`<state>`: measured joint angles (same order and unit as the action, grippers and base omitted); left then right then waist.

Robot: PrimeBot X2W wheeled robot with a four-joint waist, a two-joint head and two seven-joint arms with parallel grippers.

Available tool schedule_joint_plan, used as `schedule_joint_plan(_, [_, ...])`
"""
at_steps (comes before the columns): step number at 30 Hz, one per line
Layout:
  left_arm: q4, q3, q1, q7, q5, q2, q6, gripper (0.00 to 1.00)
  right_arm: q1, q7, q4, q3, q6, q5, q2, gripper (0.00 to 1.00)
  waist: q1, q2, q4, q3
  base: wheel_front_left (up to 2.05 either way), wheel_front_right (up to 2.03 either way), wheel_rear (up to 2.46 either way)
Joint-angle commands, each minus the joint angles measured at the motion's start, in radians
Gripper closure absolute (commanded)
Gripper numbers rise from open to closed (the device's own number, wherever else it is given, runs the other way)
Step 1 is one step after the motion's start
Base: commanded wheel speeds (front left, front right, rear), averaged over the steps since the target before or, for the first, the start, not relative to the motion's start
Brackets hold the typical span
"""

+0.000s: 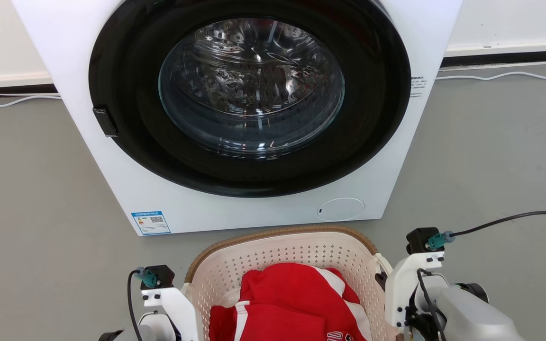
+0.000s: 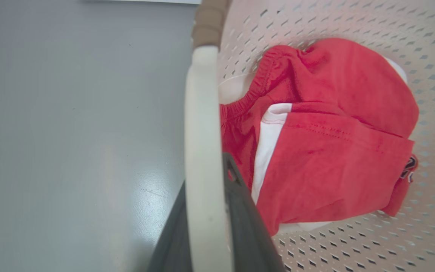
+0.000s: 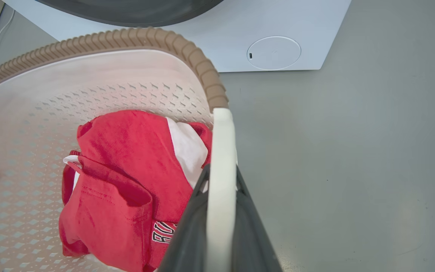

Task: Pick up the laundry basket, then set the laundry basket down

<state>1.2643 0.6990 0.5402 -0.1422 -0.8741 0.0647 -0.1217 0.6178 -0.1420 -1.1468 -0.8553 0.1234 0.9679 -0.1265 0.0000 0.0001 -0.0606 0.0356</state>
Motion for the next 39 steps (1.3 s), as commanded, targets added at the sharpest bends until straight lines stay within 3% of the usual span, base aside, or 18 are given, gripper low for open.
schedule_joint_plan(1, [-0.019,-0.009,0.024,-0.002,-0.007,0.006,-0.009,1.0,0.017,0.001,0.015,-0.021,0.007,0.007,0.001,1.0,0.0,-0.0001,0.0,-0.001,0.0,0.0,0.0])
schedule_joint_plan(39, [-0.002,0.064,0.064,0.018,-0.083,0.012,-0.009,1.0,0.051,0.043,0.004,-0.157,0.007,0.149,-0.004,1.0,0.0,-0.0001,-0.005,0.019,0.0,0.0,0.0])
